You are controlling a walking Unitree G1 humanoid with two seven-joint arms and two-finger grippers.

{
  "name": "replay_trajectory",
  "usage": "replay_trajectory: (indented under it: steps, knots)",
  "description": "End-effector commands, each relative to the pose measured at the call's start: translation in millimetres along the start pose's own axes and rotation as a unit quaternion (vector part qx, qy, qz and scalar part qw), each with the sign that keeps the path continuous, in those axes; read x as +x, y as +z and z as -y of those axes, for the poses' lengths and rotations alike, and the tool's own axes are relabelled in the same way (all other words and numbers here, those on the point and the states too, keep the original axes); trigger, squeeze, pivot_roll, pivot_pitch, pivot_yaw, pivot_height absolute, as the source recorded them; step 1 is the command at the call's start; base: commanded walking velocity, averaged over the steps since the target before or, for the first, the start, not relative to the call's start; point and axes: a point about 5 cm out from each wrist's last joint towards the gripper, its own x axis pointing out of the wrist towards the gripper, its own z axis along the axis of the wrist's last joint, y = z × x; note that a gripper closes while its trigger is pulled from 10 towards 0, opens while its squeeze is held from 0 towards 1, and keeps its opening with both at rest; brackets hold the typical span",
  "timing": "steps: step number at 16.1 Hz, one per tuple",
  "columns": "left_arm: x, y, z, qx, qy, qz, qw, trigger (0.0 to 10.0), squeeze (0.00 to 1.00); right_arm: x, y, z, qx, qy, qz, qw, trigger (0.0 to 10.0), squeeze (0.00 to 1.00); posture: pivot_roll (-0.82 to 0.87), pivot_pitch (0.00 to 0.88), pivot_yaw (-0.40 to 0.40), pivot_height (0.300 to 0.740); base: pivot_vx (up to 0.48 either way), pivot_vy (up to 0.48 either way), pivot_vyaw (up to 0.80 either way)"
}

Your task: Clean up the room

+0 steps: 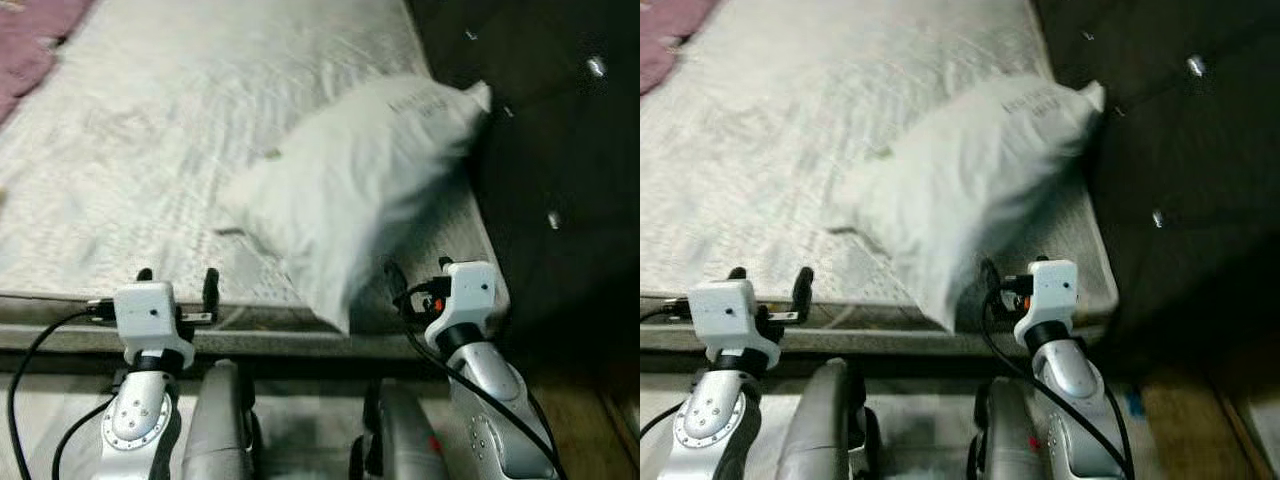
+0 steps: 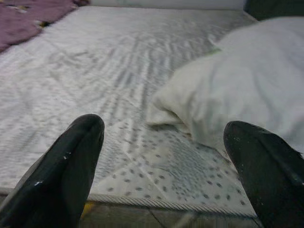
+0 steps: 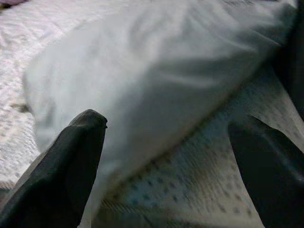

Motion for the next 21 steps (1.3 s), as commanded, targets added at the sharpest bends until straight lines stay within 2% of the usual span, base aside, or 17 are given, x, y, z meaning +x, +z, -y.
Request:
replay_trajectory:
  steps: [1,6,10,16,21]
  knots:
    - [-1.0,-0.5,-0.1,0.001,0.005,-0.002,1.0,10.0,0.0,-2.0,-1.4,3.5,-0.001,-0.007,-0.003,1.0,10.0,0.0,-0.06,0.252,-0.041,0.566,0.0,0.0,0.0]
    - [1.7,1.8,-2.1,-0.003,0.024,0.005,1.0,10.0,0.0,1.0,-1.7,2.4,-0.003,-0.002,-0.002,1.0,10.0,0.0,-0.06,0.252,-0.045,0.566,0.0,0.0,0.0]
    - [2.3,2.5,-0.1,0.0,0.019,0.006,1.0,10.0,0.0,1.9,-2.2,1.3,-0.008,0.0,-0.003,1.0,10.0,0.0,-0.06,0.252,-0.043,0.536,0.0,0.0,0.0]
    - [4.0,5.1,3.0,-0.008,-0.004,0.015,1.0,10.0,0.0,2.8,-3.7,1.6,-0.011,0.001,-0.003,1.0,10.0,0.0,-0.05,0.246,-0.042,0.536,0.0,0.0,0.0]
    - [3.3,5.4,5.1,-0.008,-0.012,0.018,1.0,10.0,0.0,3.2,-3.7,0.3,-0.012,0.008,-0.001,1.0,10.0,0.0,-0.05,0.243,-0.044,0.536,0.317,0.0,0.0]
